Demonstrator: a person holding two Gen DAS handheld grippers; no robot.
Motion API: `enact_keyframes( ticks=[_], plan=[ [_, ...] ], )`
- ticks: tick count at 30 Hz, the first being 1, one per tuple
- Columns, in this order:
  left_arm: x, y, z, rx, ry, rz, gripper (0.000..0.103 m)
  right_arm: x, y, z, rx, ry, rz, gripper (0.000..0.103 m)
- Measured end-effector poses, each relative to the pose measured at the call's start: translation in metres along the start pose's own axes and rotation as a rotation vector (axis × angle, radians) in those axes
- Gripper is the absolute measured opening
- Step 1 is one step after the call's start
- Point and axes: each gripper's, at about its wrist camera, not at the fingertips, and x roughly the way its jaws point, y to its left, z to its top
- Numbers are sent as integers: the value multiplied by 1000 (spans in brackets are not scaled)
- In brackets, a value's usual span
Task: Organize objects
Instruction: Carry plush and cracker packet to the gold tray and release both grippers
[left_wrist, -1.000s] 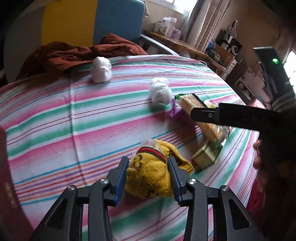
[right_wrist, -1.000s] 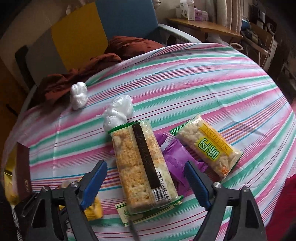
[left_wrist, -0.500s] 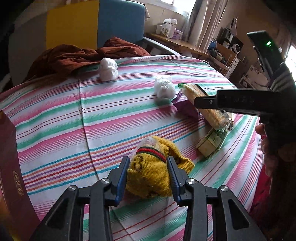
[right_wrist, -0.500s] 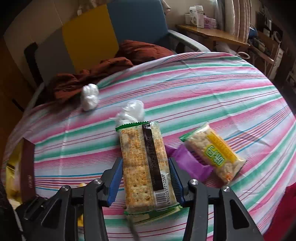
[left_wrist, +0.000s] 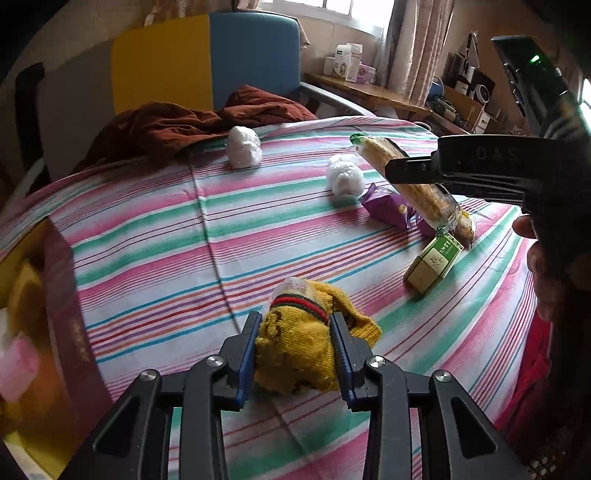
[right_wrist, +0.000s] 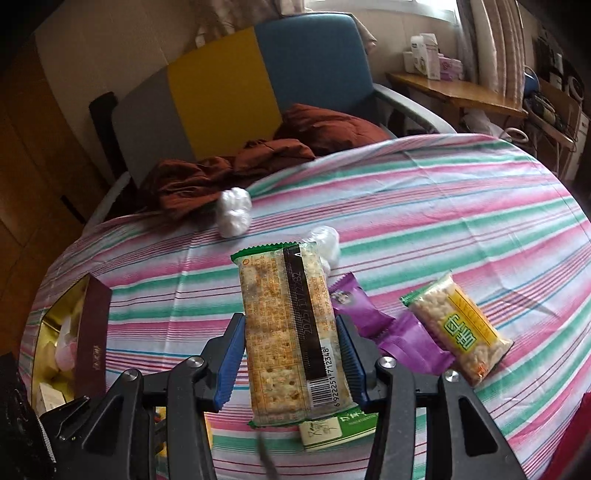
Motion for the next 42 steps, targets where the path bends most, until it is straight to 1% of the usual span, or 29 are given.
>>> enact_keyframes(
  ticks=[4, 10, 14, 20, 29, 37, 42],
  plan=[
    [-20, 3, -3, -1, -32, 21, 37, -4, 3, 0, -9, -17, 11, 49],
    [-61, 14, -2, -18, -106, 58, 37, -5, 5, 1, -15, -23, 11, 49],
    [-88, 29, -3, -44, -155, 91, 37, -5, 4, 1, -14, -26, 4, 49],
    [-117, 53, -11, -91, -196, 143, 37, -6, 6, 0, -24, -28, -7, 49],
    [-150, 102, -35, -193, -226, 236, 37, -3, 24, -5, -102, -17, -38, 49],
    [-169, 138, -59, -281, -241, 276, 37, 3, 42, -12, -153, 18, -63, 49],
    [-182, 159, -76, -322, -250, 302, 37, -3, 72, -22, -173, 27, 4, 49]
  ],
)
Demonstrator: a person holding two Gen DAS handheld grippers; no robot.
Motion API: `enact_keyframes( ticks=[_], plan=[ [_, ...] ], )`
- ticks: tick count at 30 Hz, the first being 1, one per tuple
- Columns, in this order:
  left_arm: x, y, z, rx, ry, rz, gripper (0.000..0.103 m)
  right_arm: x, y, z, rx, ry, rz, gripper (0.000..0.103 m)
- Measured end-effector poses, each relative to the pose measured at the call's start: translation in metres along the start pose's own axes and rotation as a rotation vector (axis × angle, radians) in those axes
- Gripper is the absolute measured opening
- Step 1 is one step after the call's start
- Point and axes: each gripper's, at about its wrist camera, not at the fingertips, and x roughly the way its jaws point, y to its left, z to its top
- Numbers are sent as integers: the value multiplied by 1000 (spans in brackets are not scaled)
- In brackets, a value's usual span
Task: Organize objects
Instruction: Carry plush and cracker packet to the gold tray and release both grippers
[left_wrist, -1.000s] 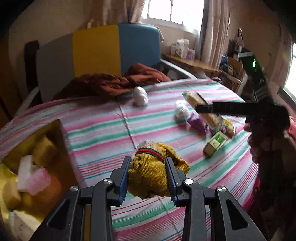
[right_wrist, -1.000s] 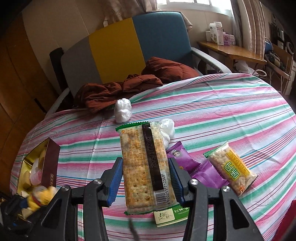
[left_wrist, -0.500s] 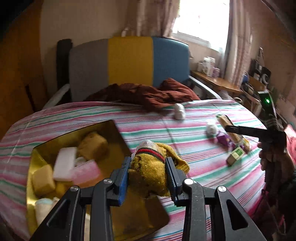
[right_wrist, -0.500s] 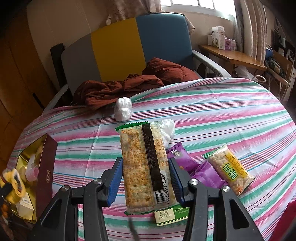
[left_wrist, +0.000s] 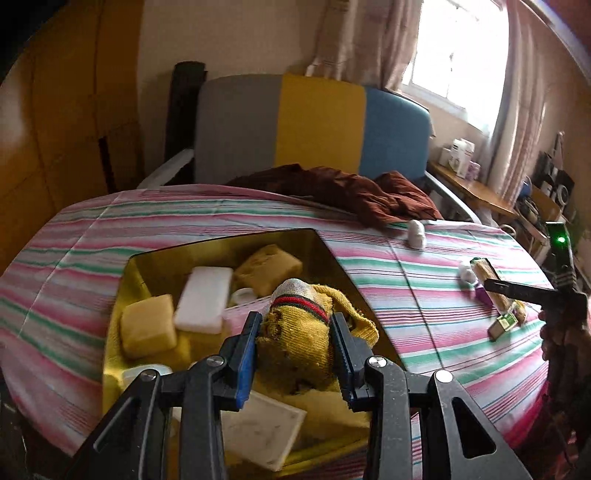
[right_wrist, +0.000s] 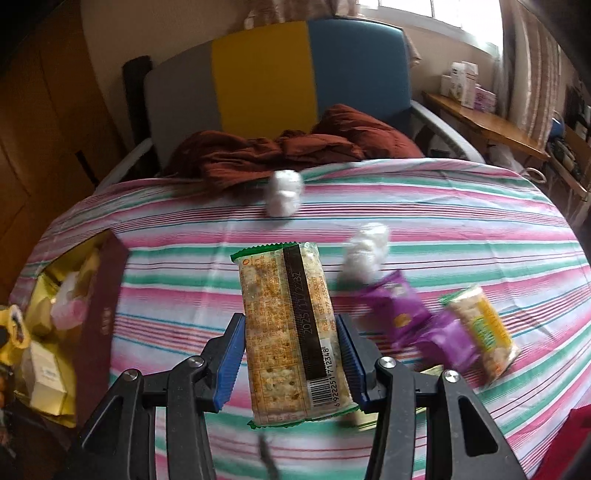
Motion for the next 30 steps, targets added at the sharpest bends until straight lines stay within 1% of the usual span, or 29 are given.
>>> enact_keyframes(
  ticks=[4, 7, 13, 16, 19, 25, 27, 28, 29, 30],
  plan=[
    [-6, 26, -5, -46, 1, 33, 38, -6, 42, 1, -37, -13, 98, 49],
    [-13, 51, -11, -96, 1, 67, 38, -9, 84, 1, -80, -11, 183, 49],
    [-27, 97, -18, -187, -8, 123, 38, -2, 161, -1, -160, 41, 322, 49],
    [-27, 114, -20, -220, -4, 144, 38, 6, 195, -2, -184, 73, 366, 49],
    [-22, 123, -19, -234, 7, 143, 38, 15, 223, 2, -193, 95, 391, 49],
    [-9, 124, -5, -211, 3, 136, 39, 30, 265, 25, -191, 112, 398, 49],
    [-2, 124, 3, -198, 1, 141, 39, 36, 277, 37, -168, 103, 421, 51],
    [2, 124, 7, -195, -2, 140, 42, 39, 283, 43, -153, 96, 442, 52],
    [7, 125, 12, -187, -8, 141, 46, 41, 285, 46, -145, 97, 455, 60],
    [11, 125, 14, -184, -5, 144, 58, 43, 288, 49, -135, 97, 459, 64]
  ],
)
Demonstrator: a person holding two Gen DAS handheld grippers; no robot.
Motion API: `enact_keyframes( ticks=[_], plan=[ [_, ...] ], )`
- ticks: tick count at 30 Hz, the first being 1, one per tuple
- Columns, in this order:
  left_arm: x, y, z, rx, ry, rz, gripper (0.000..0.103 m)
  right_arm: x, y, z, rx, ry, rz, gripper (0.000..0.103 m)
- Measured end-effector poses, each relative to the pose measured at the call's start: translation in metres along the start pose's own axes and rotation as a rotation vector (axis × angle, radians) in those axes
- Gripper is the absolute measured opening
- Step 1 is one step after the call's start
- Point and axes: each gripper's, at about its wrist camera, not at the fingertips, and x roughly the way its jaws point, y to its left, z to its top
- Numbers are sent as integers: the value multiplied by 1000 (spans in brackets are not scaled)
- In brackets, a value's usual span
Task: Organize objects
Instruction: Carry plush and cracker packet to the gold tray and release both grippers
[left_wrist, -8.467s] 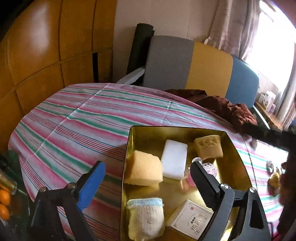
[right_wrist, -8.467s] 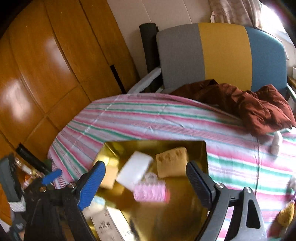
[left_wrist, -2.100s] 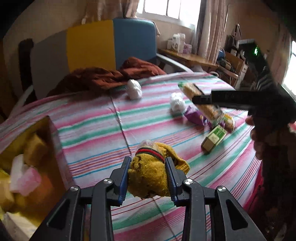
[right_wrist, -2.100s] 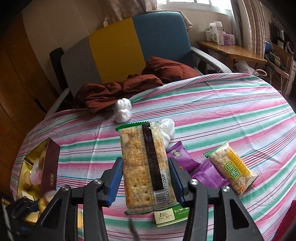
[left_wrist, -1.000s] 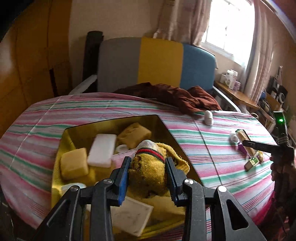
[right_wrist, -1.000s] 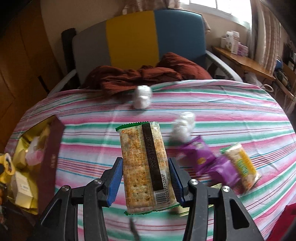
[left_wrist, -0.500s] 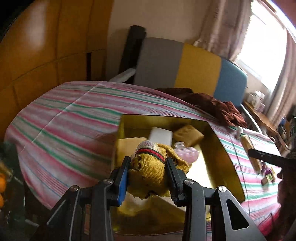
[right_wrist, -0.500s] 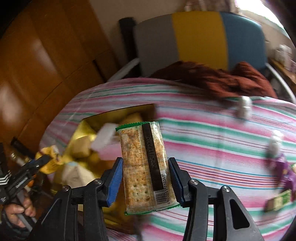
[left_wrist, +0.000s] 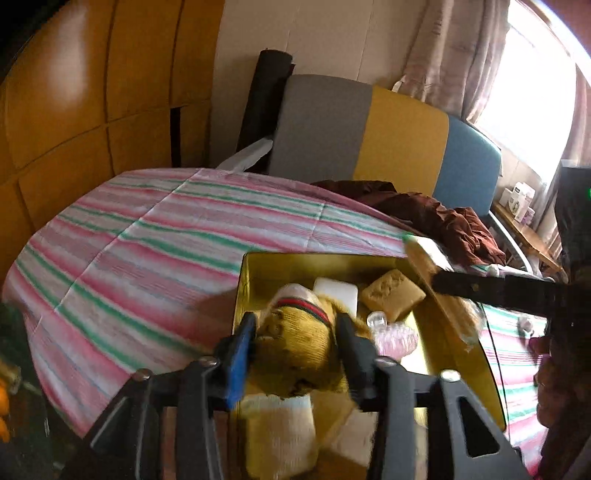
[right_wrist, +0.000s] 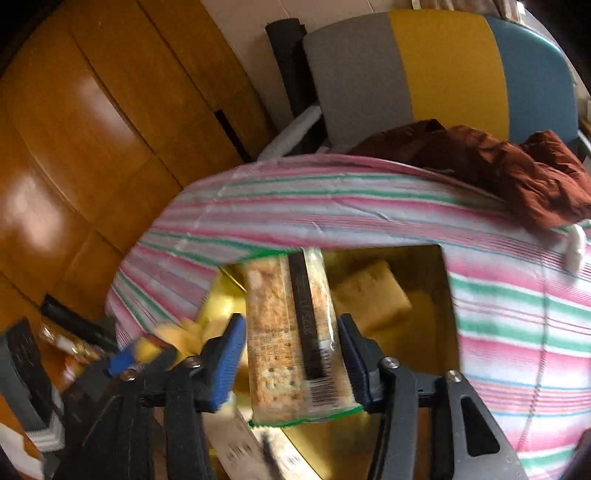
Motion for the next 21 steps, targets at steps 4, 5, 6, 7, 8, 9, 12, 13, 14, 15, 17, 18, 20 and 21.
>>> enact_keyframes(
  ticks=[4, 5, 6, 7, 8, 9, 12, 13, 14, 15, 17, 18, 20, 21],
  plan=[
    [7, 2, 2, -13, -10, 22, 73, 5, 4, -1, -1, -4, 6, 70],
    [7, 3, 0, -15, -4, 24, 73, 7, 5, -4, -5, 4, -2, 70],
    [8, 4, -2, -19, 1, 24, 73, 7, 4, -8, -8, 12, -8, 70],
    [8, 6, -5, -21, 7, 25, 73, 8, 4, -12, -10, 20, -13, 69],
    [7, 7, -8, -21, 12, 30, 73, 9, 4, -16, -12, 27, -19, 70],
    [6, 8, -13, -20, 14, 42, 73, 9, 4, -21, -14, 30, -26, 70],
    [1, 11, -23, -27, 20, 56, 73, 6, 4, -32, -26, 32, -64, 70],
    [-1, 12, -25, -30, 22, 60, 73, 5, 5, -36, -34, 28, -82, 70],
    [-3, 13, -28, -31, 24, 70, 73, 3, 5, -38, -39, 23, -94, 70],
    [-5, 13, -30, -30, 24, 75, 74, 1, 5, -41, -44, 17, -105, 71],
    [-9, 13, -33, -33, 21, 84, 74, -3, 8, -46, -63, 3, -131, 72],
    [-12, 13, -35, -35, 17, 87, 75, -5, 9, -48, -74, -4, -144, 72],
    [-17, 12, -36, -35, 9, 94, 75, -9, 11, -53, -92, -12, -167, 73],
    [-19, 12, -37, -35, 7, 97, 75, -10, 12, -55, -100, -14, -175, 73]
  ],
)
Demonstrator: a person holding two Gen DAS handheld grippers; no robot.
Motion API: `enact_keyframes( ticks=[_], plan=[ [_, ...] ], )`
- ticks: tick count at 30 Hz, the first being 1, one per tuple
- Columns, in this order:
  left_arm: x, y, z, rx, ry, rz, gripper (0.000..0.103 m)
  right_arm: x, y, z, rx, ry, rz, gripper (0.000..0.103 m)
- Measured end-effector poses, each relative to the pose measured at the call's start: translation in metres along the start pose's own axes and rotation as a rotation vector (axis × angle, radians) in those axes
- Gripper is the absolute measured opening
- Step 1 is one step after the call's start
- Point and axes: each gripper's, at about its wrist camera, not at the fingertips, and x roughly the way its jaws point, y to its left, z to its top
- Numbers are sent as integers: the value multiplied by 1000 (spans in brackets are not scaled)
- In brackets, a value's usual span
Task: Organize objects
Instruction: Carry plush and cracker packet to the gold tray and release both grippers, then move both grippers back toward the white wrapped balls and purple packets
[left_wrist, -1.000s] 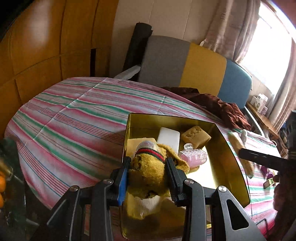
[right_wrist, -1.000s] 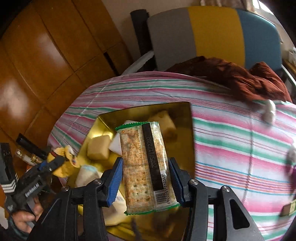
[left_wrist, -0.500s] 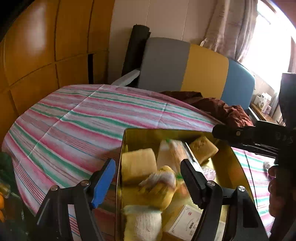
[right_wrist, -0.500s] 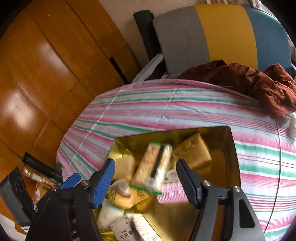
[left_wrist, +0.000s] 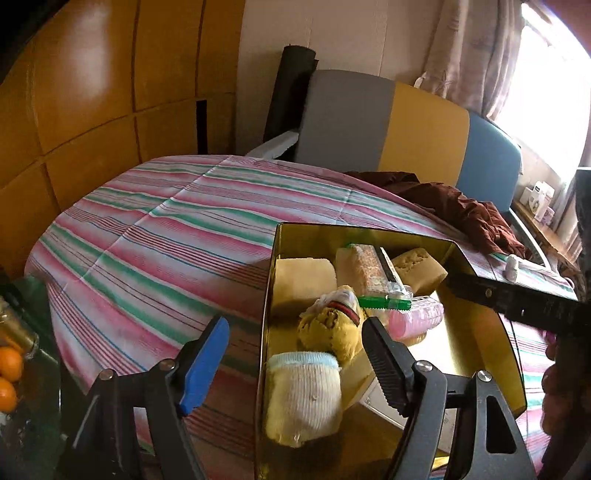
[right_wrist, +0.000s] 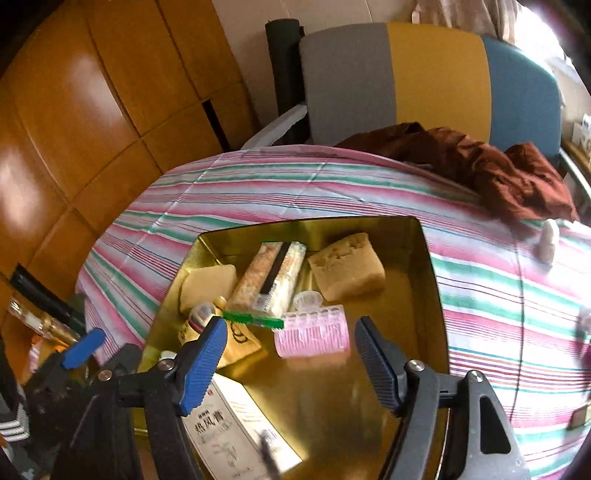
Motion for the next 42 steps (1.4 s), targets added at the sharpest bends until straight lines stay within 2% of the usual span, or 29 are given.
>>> enact_keyframes(
  ticks=[6, 21, 42],
  plan=[
    [-12, -7, -2, 17, -24, 4, 76, -8, 1, -11, -29, -16, -45, 73],
    [-35, -31, -6, 88, -66, -20, 77, -31, -4, -20, -37, -73, -94, 73],
    [-44, -72, -10, 202, -65, -65, 77, -49, -53, -31, 61, -97, -143, 73]
  ],
)
